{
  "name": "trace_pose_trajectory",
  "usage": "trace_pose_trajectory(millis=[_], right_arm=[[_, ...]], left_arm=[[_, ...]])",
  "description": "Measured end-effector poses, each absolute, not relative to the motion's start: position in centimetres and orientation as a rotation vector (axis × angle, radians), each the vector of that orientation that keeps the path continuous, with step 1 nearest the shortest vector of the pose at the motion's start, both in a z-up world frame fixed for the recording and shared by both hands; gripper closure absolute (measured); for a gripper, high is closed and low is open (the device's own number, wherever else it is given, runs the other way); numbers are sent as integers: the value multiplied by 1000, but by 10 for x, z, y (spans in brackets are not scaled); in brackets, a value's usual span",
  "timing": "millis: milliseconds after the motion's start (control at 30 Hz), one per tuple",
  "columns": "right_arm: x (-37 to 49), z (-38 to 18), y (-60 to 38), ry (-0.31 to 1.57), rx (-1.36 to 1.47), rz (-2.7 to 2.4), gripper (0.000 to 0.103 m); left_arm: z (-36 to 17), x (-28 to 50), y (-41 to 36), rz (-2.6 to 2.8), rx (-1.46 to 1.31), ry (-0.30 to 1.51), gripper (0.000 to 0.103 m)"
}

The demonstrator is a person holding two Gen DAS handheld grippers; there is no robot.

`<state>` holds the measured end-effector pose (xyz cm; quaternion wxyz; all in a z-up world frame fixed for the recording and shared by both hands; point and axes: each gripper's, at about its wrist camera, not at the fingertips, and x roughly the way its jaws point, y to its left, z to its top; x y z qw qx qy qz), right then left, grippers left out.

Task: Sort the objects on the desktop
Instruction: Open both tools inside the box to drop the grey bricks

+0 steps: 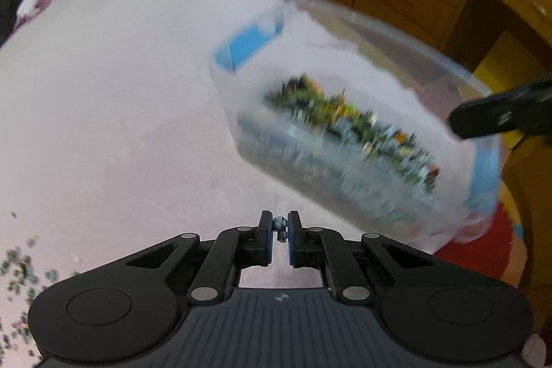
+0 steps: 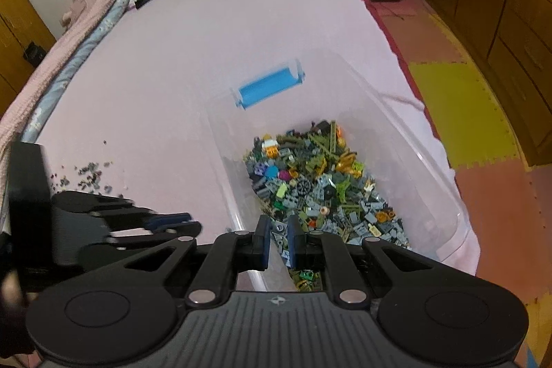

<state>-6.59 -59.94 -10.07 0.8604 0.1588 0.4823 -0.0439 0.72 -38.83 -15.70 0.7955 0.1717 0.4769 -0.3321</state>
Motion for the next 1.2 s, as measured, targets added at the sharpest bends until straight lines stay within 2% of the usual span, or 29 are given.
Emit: trace_pose_trajectory(millis=[167,400,467,533,700,800,933,1067,1200], right_arm=[[-72,-81,-608,967,330,-100,91],[-79,-64,-628,921,336,-137,92],[-81,-61,-634,913,344,-147,87],[-83,-57,-639,905,348,-163,82],[-91,-55,-649,897,361,-185,80],[-96,-57,-653,897,382,-188,75],[-101,-60,-659,894,406,-203,64],[-104,-62,-662,889,418,-214,51],[-107,-63,-661,889,419,-221,41]], left_arm=[[-101,10,-406,-748,359,936,93],[-81,17,-473,-820,389,866,93],[-79,17,-491,-846,406,853,92],[-77,15,-502,-854,421,848,87],[-75,14,-518,-862,444,851,76],[-71,11,-518,-859,456,854,69],[-63,8,-515,-829,477,862,53],[-56,8,-507,-802,471,880,44],[-50,6,-501,-767,491,868,30]])
